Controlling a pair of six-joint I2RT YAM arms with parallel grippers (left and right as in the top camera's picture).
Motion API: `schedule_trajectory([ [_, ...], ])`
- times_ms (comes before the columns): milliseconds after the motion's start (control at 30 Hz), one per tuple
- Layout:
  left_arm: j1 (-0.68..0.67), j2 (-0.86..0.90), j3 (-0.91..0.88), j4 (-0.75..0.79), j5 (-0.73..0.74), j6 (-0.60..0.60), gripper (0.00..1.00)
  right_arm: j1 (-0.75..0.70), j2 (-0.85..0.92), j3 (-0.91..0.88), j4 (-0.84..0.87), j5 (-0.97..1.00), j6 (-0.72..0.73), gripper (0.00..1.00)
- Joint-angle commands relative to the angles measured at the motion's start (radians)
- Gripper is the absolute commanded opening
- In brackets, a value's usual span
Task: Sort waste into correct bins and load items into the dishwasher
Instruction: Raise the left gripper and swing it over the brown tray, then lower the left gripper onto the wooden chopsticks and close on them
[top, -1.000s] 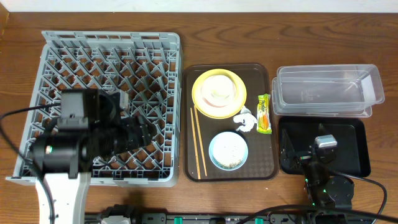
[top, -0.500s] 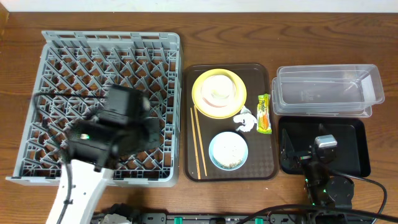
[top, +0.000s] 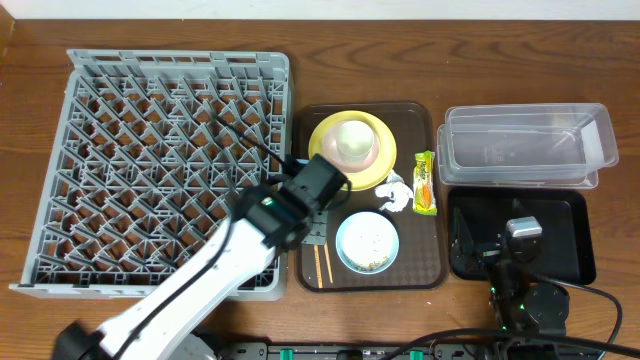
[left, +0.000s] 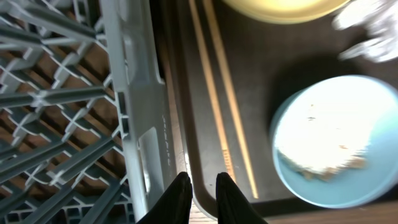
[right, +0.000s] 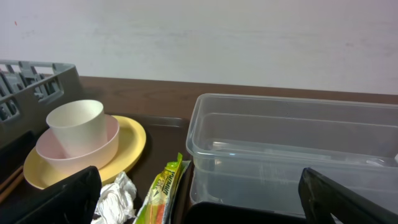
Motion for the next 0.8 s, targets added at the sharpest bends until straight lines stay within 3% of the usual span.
schedule_trajectory([
  [0, -0.003, 0.071, -0.005, -0.005, -0.041, -0.013, 0.17, 0.009, -0.002, -0.001, -0.004, -0.005, -0.011, 0.99],
  [667, -0.003, 0.133, -0.006, 0.028, -0.120, -0.039, 0.17, 0.009, -0.002, -0.001, -0.004, -0.005, -0.011, 0.99],
  [767, -0.003, 0.133, -0.013, 0.050, -0.120, -0.039, 0.12, 0.009, -0.002, -0.001, -0.004, -0.005, -0.011, 0.99],
])
